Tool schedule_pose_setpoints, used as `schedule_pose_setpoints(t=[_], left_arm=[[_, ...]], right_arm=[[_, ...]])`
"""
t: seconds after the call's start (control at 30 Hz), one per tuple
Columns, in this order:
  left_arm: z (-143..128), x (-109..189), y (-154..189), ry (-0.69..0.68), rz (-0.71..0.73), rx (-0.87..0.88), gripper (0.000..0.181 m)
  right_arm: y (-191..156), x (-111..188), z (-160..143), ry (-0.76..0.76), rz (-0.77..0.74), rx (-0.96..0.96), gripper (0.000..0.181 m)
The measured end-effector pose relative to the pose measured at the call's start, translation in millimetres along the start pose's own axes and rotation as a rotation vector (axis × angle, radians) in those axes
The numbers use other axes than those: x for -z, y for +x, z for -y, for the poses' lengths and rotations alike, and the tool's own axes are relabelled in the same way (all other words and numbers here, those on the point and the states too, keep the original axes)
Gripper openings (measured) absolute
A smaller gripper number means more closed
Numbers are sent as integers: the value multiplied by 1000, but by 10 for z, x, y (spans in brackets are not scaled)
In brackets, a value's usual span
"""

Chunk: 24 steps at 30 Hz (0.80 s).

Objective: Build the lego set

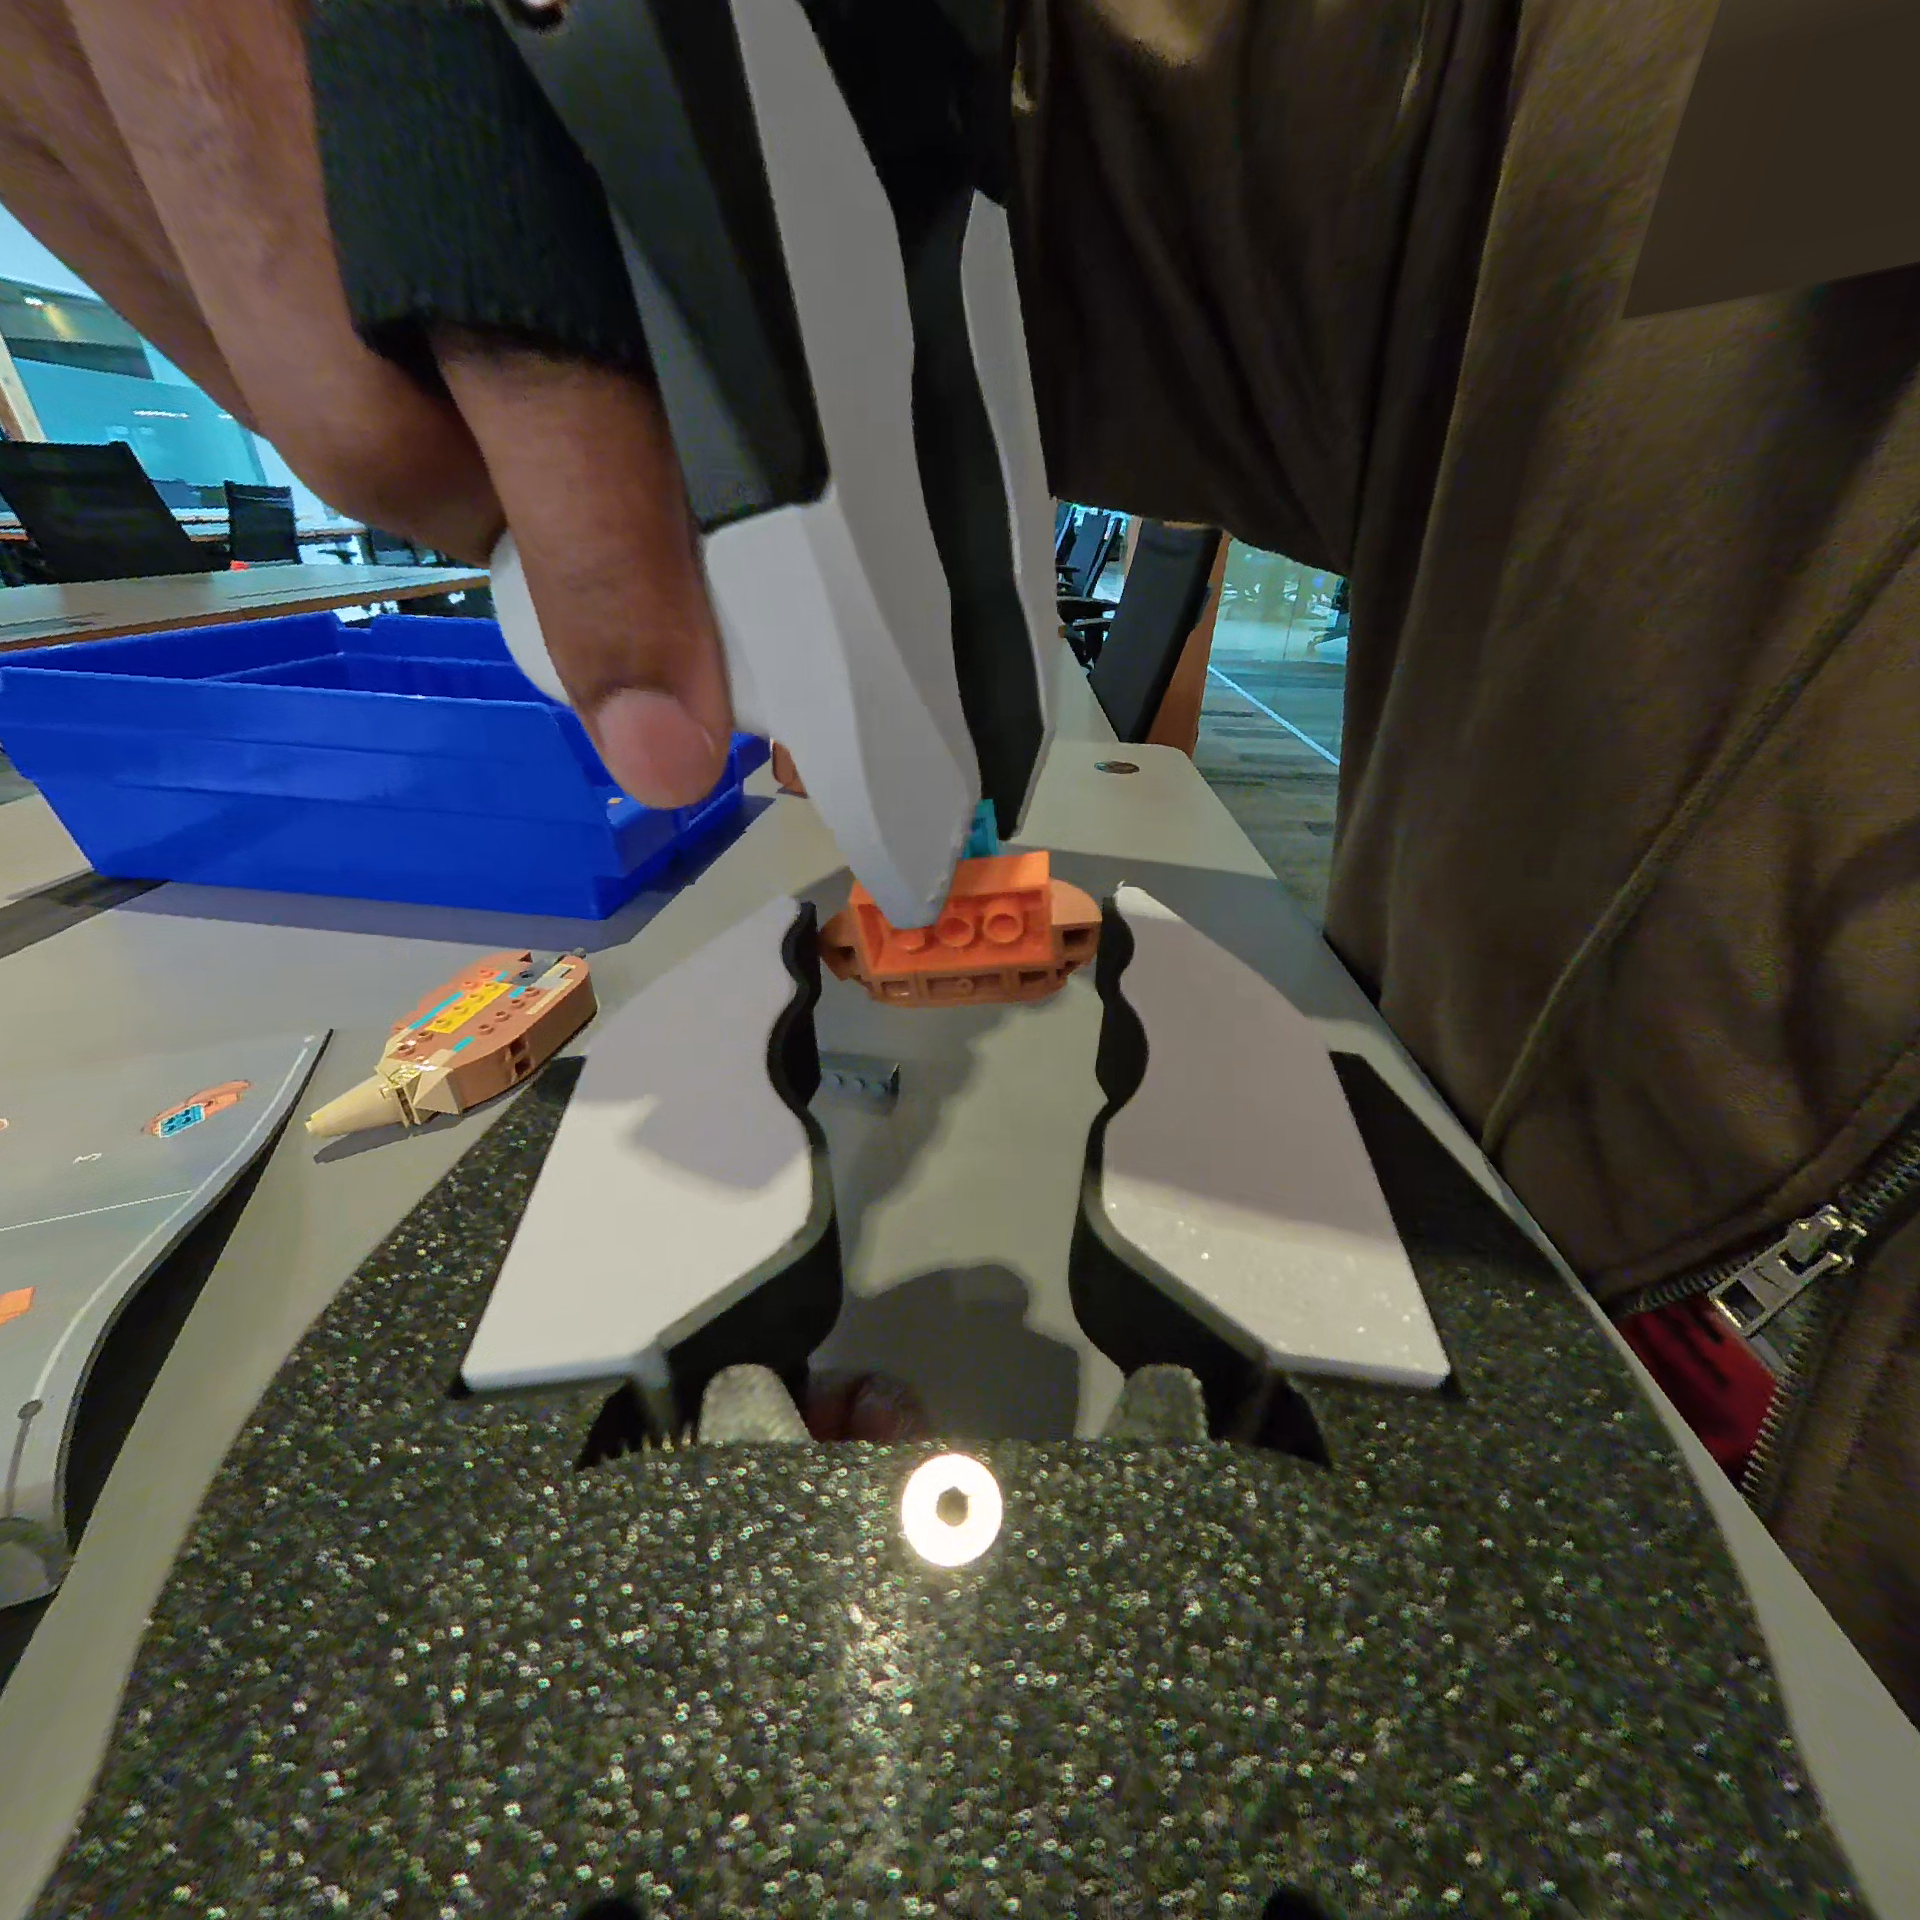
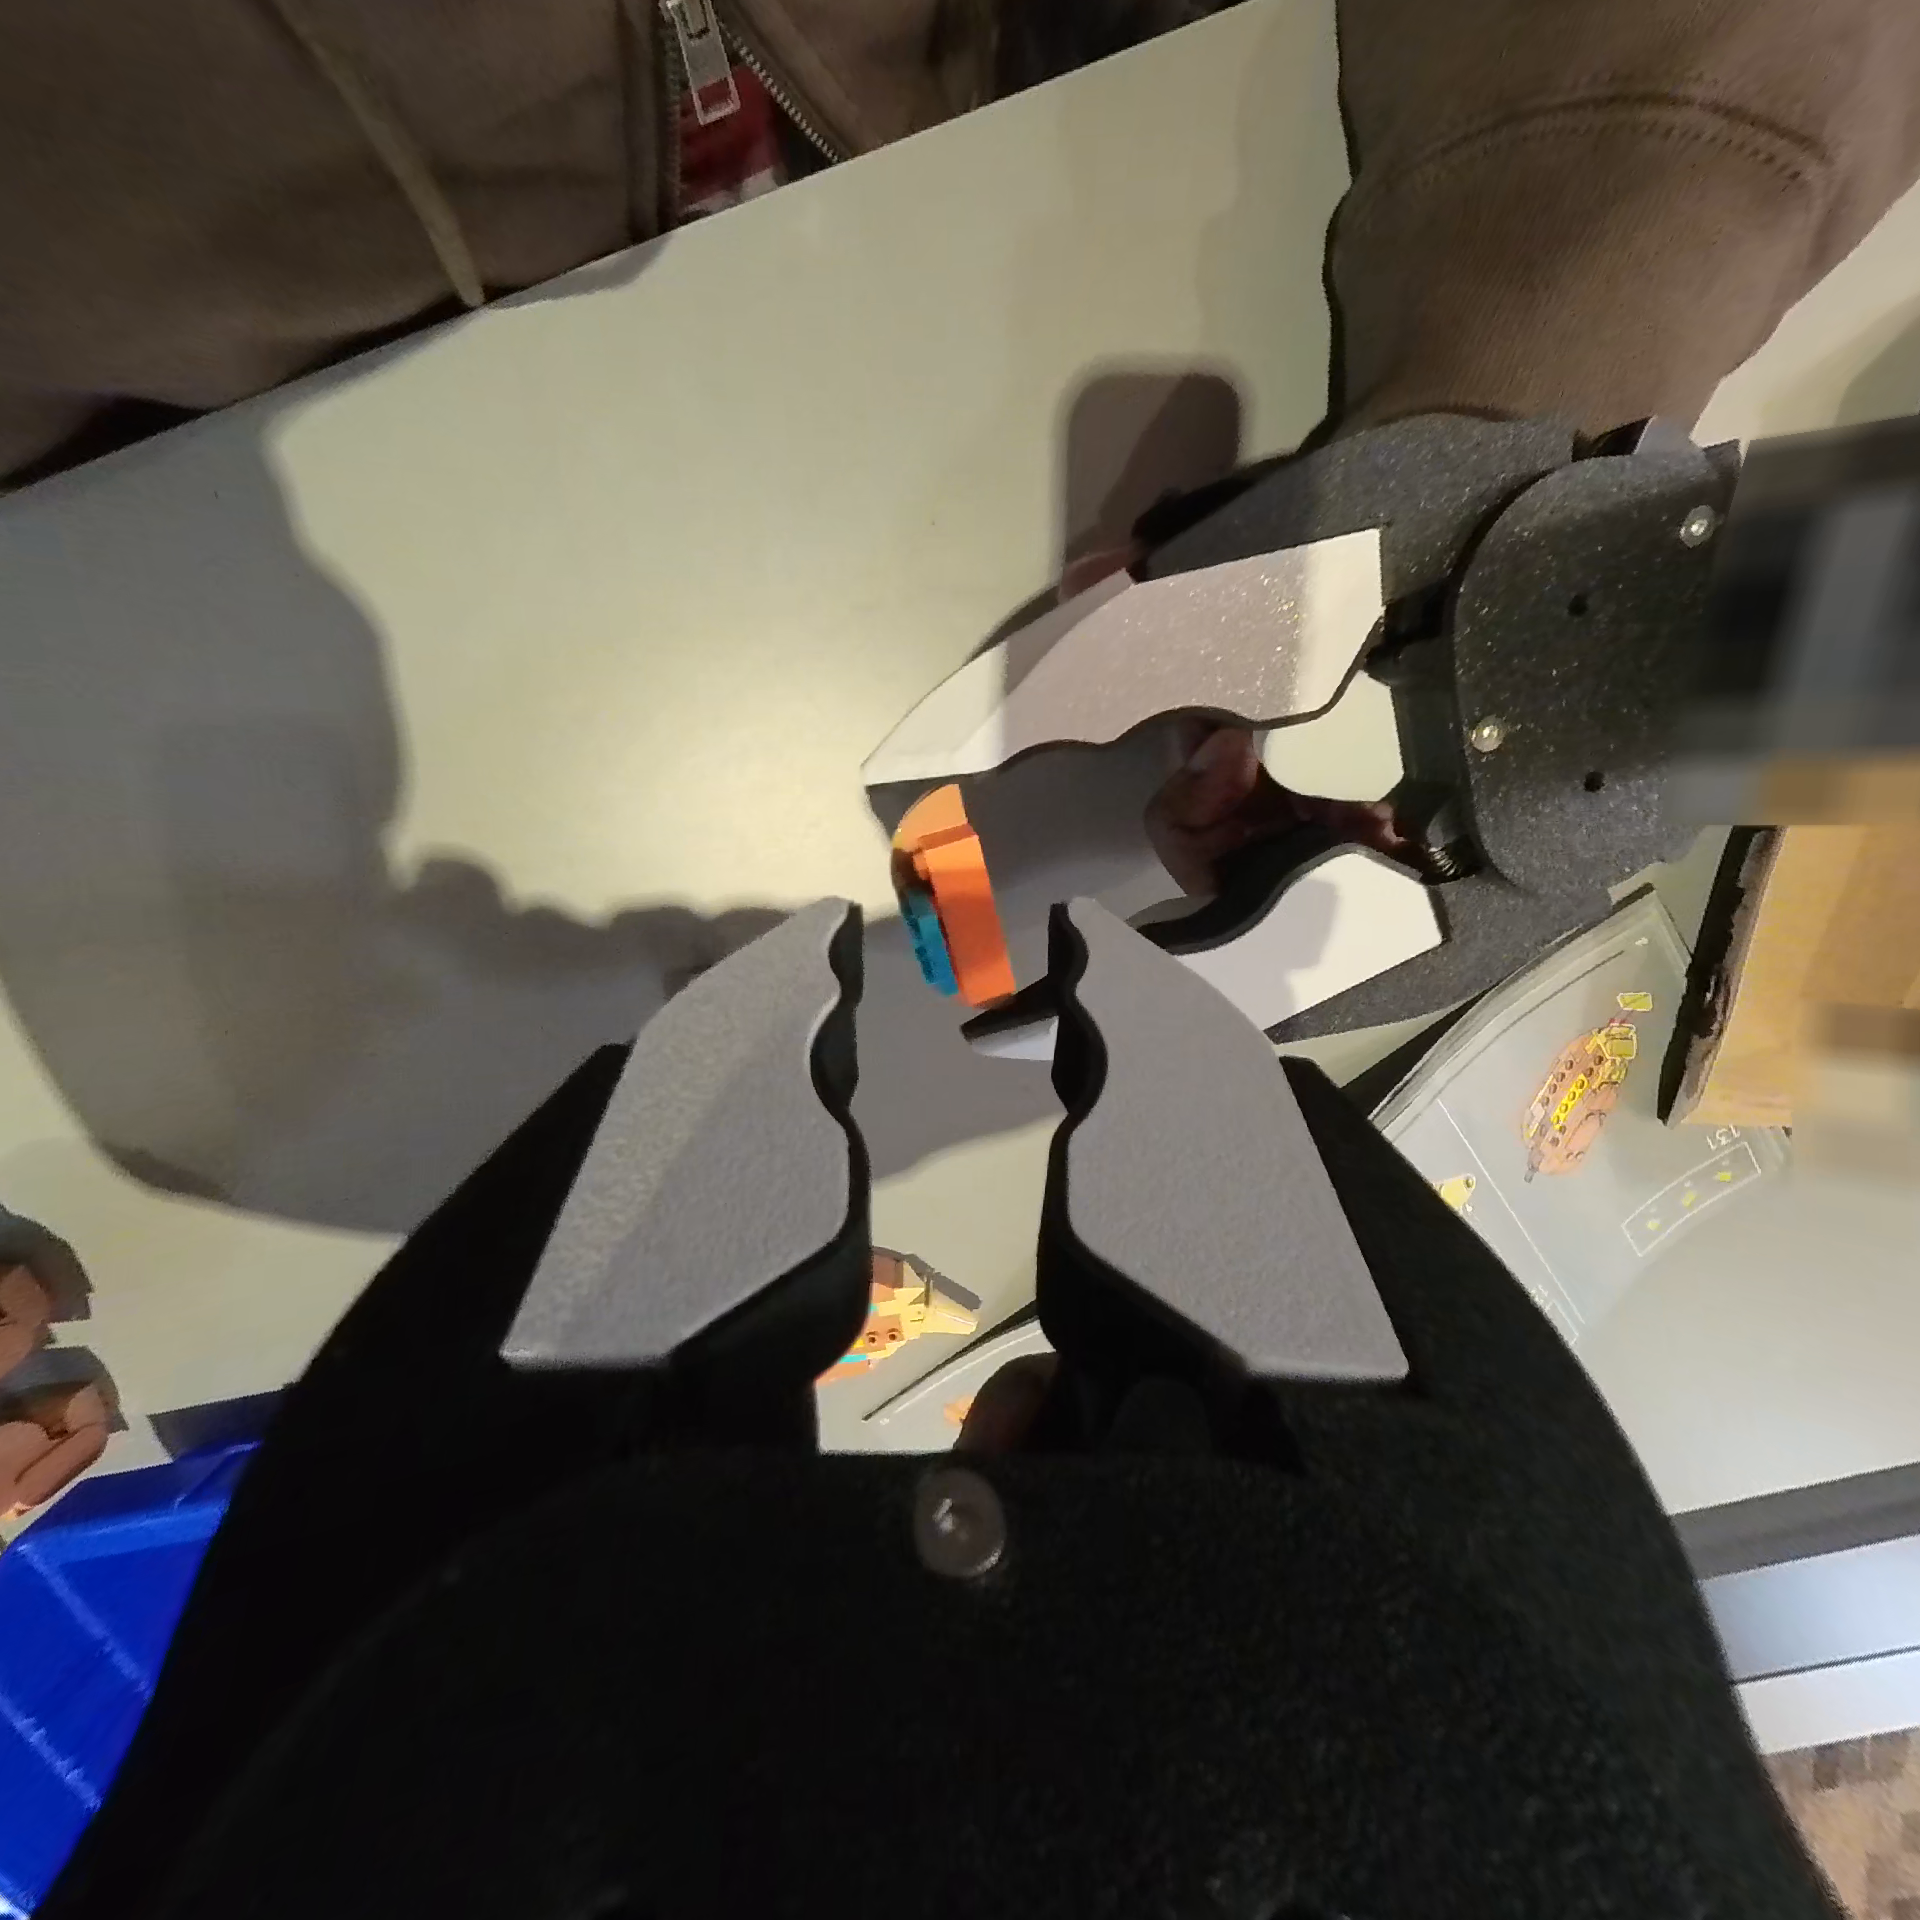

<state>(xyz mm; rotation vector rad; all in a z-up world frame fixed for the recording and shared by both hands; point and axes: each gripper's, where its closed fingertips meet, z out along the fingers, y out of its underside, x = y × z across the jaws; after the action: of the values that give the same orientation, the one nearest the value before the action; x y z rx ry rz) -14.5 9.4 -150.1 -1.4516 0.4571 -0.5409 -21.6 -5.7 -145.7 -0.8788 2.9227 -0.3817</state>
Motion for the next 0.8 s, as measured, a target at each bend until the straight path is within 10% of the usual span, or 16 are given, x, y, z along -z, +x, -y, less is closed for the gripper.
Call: schedule_pose_setpoints(t=[0.8], left_arm=[[-57, -13, 26, -44, -28, 28, 52]], right_arm=[[-43, -119, 1, -9, 28, 25, 18]])
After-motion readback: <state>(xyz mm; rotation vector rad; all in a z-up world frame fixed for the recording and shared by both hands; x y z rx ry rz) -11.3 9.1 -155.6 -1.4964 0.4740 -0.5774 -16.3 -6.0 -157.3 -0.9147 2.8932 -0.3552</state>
